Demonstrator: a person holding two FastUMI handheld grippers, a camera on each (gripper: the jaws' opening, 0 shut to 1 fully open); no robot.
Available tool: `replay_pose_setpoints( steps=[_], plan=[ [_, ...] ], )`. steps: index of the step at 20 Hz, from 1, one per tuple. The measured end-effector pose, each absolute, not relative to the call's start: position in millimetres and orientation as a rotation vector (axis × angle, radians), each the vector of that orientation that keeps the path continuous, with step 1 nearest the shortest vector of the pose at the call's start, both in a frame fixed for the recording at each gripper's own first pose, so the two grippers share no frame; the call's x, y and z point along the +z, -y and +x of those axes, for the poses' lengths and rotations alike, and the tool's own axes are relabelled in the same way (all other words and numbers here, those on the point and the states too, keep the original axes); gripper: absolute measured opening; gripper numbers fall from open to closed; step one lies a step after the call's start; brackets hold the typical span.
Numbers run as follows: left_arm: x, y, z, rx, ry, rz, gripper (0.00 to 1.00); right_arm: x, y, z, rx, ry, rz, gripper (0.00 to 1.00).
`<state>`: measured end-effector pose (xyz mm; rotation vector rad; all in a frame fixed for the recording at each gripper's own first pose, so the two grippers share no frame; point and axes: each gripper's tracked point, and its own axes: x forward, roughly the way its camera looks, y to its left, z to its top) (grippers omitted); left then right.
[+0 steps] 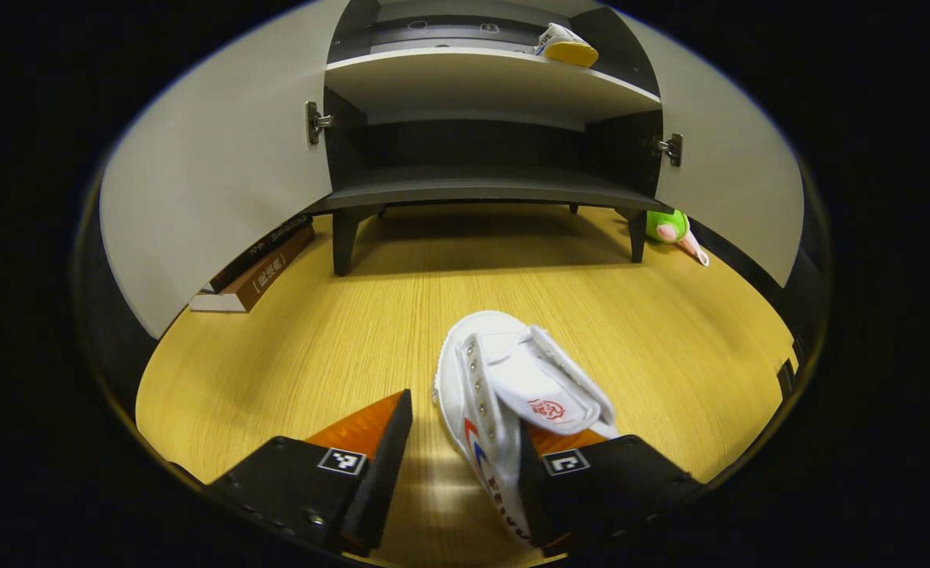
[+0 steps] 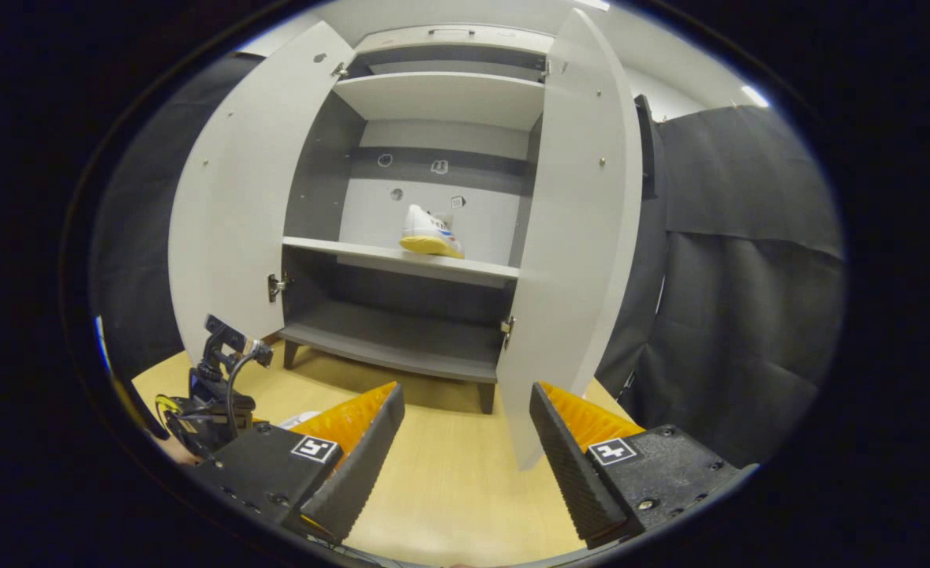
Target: Grab one shoe with the right hand and put it into the shoe cabinet, grab the other shoe with the left hand and put it into the shoe cabinet; then close the right door with the right hand and the left door with the left hand.
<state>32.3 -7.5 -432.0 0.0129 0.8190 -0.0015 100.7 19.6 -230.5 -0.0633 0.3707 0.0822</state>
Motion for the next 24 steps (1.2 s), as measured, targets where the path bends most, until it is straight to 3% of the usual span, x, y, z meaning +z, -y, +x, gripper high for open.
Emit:
replay_pose_setpoints(
  steps=[1, 2, 3, 4, 6, 8, 13, 24],
  plan=[
    [-433, 10, 33, -0.001, -0.812, 0.021, 0.56, -231, -20, 101, 0.082, -0.373, -0.066, 1.0],
    [-434, 9, 35, 0.007, -0.8, 0.041, 0.28, -232, -20, 101, 0.084, -0.375, -0.068, 1.0],
    [-440, 5, 38, 0.029, -0.792, 0.067, 0.27, -233, -21, 101, 0.085, -0.378, -0.068, 1.0],
    [-437, 5, 36, 0.031, -0.787, 0.069, 0.18, -235, -20, 100, 0.087, -0.38, -0.068, 1.0],
    [-436, 1, 36, 0.038, -0.777, 0.065, 0.15, -237, -21, 100, 0.089, -0.385, -0.07, 1.0],
    [-436, 2, 36, 0.031, -0.772, 0.049, 0.01, -239, -22, 100, 0.093, -0.388, -0.069, 1.0],
    [-405, -3, 35, 0.05, -0.721, 0.036, 0.0, -239, -25, 99, 0.103, -0.387, -0.065, 1.0],
    [-236, -11, 45, 0.054, -0.524, -0.001, 0.0, -223, -46, 93, 0.151, -0.334, -0.054, 1.0]
  ],
)
